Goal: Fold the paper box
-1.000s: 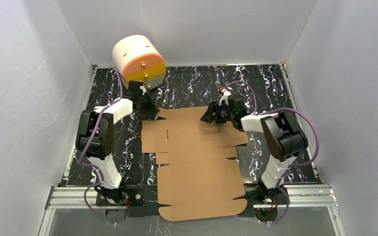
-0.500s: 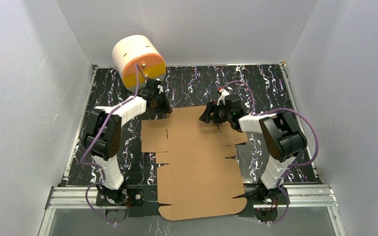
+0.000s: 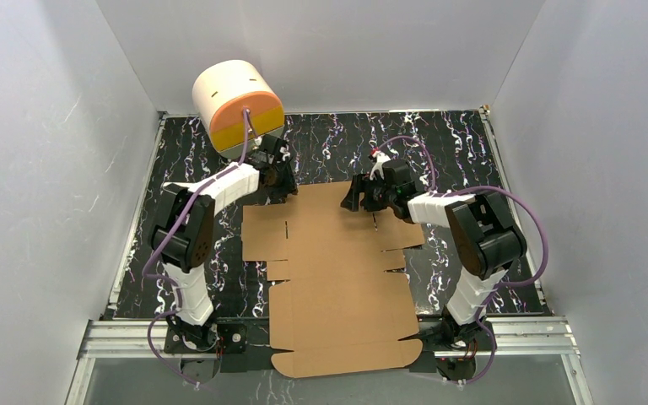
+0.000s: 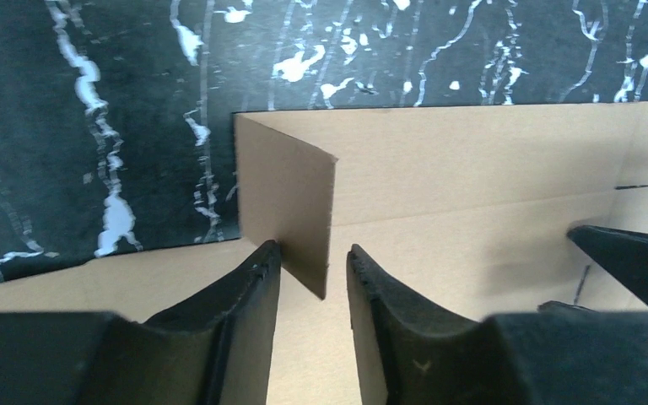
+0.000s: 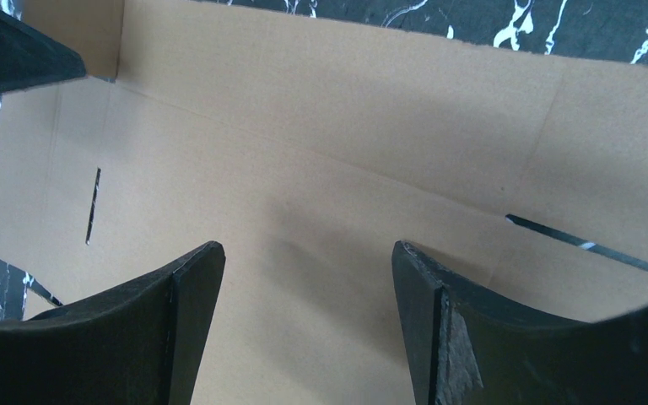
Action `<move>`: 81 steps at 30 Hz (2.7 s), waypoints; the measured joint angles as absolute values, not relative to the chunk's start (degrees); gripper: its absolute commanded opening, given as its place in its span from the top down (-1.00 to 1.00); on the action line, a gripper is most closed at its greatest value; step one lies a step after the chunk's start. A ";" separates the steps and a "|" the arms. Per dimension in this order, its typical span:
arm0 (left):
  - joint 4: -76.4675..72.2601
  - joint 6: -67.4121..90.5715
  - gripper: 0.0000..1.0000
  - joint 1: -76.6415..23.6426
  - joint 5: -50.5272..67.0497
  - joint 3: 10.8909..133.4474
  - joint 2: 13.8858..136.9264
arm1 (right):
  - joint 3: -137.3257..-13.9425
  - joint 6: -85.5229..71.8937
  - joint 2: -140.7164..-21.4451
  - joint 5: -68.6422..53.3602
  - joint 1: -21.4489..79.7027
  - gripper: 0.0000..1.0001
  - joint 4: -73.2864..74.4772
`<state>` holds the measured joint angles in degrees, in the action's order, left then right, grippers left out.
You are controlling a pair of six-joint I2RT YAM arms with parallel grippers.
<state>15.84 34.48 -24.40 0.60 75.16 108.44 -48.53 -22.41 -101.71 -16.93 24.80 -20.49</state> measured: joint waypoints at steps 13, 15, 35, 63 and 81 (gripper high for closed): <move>19.46 32.23 -0.50 -24.40 -4.23 74.28 95.15 | -54.08 -18.61 -95.15 -17.93 19.81 -0.77 -5.67; 18.41 32.36 -0.55 -24.40 -3.51 72.64 93.45 | -54.26 -18.37 -94.94 -18.79 16.88 -0.78 -5.48; 6.44 36.69 -0.45 -26.63 7.46 65.04 101.03 | -60.64 -22.09 -108.33 -27.42 5.56 -0.66 -7.55; 2.96 37.41 -0.43 -28.36 7.35 64.10 105.60 | -65.87 -19.20 -109.08 -17.58 13.08 0.71 -0.05; 1.30 39.13 -0.43 -28.62 6.76 64.12 106.24 | -78.39 -9.56 -114.17 26.74 33.10 0.77 14.68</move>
<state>1.30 39.13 -28.62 6.76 64.12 106.24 -78.39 -9.56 -114.17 26.74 33.10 14.68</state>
